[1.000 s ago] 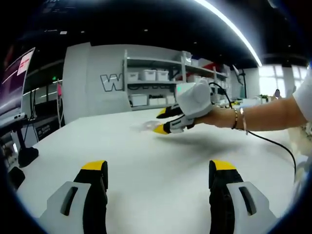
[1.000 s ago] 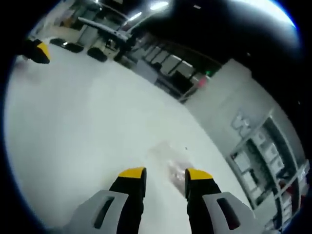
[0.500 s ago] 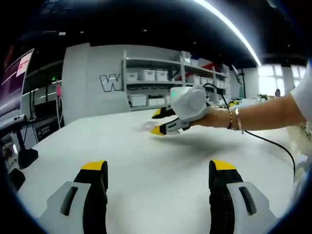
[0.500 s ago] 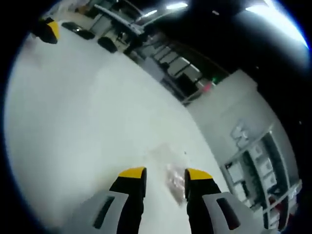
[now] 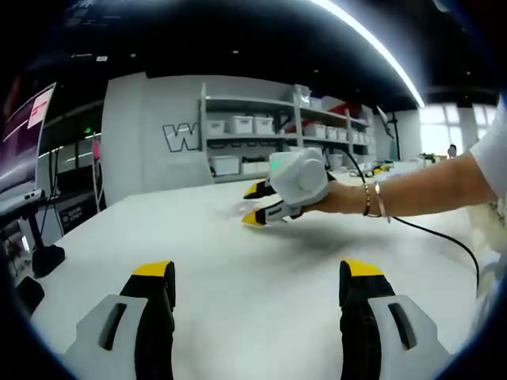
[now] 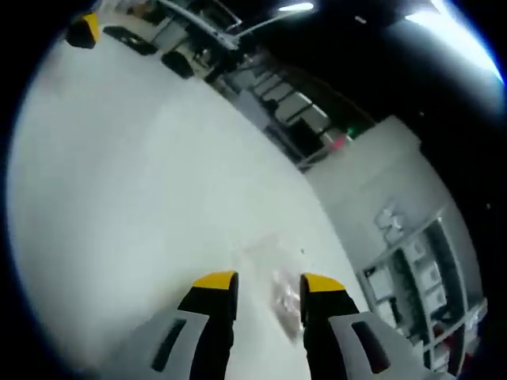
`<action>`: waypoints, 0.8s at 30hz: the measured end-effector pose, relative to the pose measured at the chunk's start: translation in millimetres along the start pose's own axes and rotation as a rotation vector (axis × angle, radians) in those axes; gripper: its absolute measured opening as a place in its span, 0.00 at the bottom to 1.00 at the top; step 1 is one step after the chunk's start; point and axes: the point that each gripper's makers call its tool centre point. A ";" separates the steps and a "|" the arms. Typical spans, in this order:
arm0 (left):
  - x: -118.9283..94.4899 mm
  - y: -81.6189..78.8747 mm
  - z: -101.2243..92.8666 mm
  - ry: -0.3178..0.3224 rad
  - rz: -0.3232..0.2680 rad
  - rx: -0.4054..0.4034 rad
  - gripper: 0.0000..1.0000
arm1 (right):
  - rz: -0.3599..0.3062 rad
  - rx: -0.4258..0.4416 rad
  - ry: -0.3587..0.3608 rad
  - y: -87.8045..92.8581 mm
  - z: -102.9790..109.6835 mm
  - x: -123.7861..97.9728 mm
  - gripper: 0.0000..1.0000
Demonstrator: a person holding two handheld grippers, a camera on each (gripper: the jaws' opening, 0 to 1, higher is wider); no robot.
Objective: Open the resealable bag by pulling the two sides of the seal apart until the entire bag opening is separated and visibly accessible.
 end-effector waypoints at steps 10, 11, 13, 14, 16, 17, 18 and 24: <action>1.8 -0.1 2.6 0.002 -0.002 -0.001 0.84 | -0.005 -0.004 -0.003 -1.5 0.1 5.1 0.29; 1.9 -0.3 3.8 0.001 -0.003 -0.001 0.84 | -0.004 -0.005 -0.004 -1.1 0.4 5.8 0.29; 2.2 -0.7 5.1 -0.001 -0.004 0.000 0.84 | -0.001 -0.008 -0.004 -0.1 0.6 6.8 0.29; 1.9 -0.7 5.3 -0.002 -0.004 0.000 0.84 | -0.001 -0.009 -0.004 0.1 0.6 7.2 0.29; 2.7 -0.7 7.2 -0.002 -0.004 -0.001 0.84 | -0.001 -0.009 -0.004 -0.2 0.9 7.7 0.29; 3.2 -0.4 8.2 -0.002 -0.003 -0.001 0.84 | -0.002 -0.011 -0.004 -0.7 1.0 7.7 0.29; 3.9 -0.3 8.6 -0.002 -0.002 -0.001 0.84 | -0.002 -0.013 -0.004 -1.1 1.1 8.2 0.29; 4.7 0.8 9.6 -0.004 0.000 -0.004 0.84 | -0.004 -0.025 -0.002 -2.2 0.8 12.2 0.29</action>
Point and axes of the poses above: the point that each gripper's makers call its tool centre point, and the gripper's own axes: x roughly forward along the fingers, z roughly to its left, y roughly out of its underside, and after that the axes turned 15 degrees about y, right-handed
